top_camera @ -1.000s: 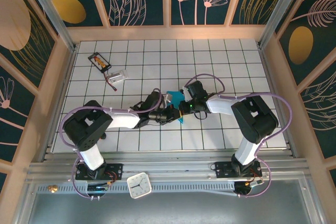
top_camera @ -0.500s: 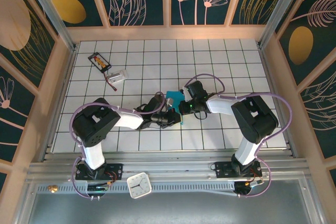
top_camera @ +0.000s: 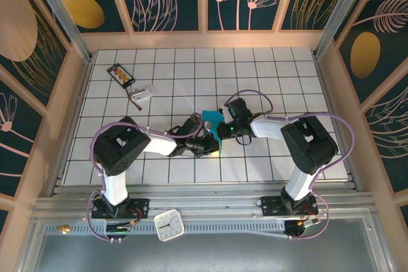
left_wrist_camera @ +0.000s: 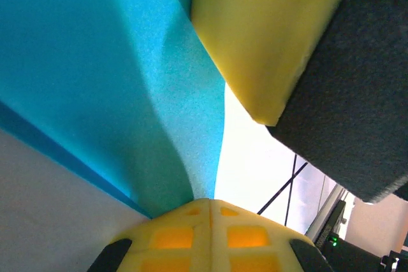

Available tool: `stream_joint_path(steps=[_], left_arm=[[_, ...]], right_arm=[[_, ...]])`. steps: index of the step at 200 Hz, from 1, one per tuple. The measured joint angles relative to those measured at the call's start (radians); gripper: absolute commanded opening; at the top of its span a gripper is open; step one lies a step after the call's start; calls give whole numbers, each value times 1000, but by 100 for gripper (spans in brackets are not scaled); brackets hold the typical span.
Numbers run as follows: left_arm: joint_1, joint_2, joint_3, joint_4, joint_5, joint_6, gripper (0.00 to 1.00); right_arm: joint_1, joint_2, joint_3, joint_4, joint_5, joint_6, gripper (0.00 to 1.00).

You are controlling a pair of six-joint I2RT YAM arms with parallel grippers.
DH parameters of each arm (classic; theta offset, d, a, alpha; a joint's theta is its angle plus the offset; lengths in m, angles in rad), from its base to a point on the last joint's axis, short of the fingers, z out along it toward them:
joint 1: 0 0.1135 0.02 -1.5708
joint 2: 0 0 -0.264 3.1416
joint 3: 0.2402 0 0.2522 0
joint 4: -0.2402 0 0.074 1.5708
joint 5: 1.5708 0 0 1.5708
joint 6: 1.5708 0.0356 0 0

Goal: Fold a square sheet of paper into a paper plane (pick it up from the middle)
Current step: Third fold the triangle at the center of the table.

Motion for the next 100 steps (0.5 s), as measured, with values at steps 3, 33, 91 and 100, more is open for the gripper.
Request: stream_joint_path(steps=[3, 33, 91, 100], left_arm=[[0, 1, 2, -3, 0, 2, 0], [0, 5, 29, -55, 6, 27, 0], [-14, 10, 64, -119, 1, 88, 0], [-16, 10, 67, -124, -2, 97, 0]], right_arm=[[0, 0, 0, 0, 0, 0, 0], [0, 0, 0, 0, 0, 0, 0], [0, 0, 0, 0, 0, 0, 0], [0, 0, 0, 0, 0, 0, 0]])
